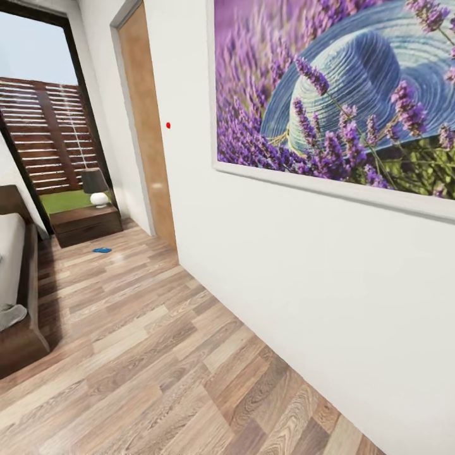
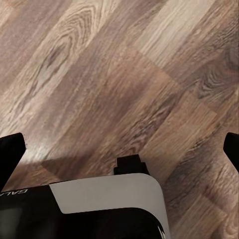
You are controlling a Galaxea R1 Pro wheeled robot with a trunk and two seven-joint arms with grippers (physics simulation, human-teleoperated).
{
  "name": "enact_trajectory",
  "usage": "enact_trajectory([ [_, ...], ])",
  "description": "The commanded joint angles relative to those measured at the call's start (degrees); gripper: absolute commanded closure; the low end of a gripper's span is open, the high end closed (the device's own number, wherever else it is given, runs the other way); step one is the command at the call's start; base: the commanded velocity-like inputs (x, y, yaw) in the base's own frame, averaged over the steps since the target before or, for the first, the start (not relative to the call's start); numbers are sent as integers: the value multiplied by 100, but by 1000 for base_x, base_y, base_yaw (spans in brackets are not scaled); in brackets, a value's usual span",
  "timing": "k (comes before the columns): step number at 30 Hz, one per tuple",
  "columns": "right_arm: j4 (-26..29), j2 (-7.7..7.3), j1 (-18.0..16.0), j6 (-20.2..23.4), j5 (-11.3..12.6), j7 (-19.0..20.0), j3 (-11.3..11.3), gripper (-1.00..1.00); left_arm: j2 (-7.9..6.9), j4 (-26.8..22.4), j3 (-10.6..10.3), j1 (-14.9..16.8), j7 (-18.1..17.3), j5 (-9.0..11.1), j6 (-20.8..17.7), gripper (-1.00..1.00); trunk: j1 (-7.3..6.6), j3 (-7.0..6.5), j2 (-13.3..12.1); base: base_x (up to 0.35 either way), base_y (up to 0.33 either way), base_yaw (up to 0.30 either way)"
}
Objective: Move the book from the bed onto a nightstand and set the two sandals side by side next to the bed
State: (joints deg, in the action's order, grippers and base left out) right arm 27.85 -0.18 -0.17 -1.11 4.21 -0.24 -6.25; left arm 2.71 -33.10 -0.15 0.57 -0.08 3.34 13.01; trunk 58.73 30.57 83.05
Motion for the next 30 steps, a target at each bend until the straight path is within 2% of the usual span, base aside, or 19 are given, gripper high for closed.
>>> enact_trajectory([
  [1, 1, 0, -1, -12, 45, -2, 1, -100, 1, 5, -2, 4, -1, 35, 17, -100, -1, 5, 3, 0, 0, 293],
  [30, 1, 0, -1, -12, 38, -2, 1, -100, -1, 5, -2, 4, -1, 35, 14, -100, -1, 5, 3, 0, 0, 293],
])
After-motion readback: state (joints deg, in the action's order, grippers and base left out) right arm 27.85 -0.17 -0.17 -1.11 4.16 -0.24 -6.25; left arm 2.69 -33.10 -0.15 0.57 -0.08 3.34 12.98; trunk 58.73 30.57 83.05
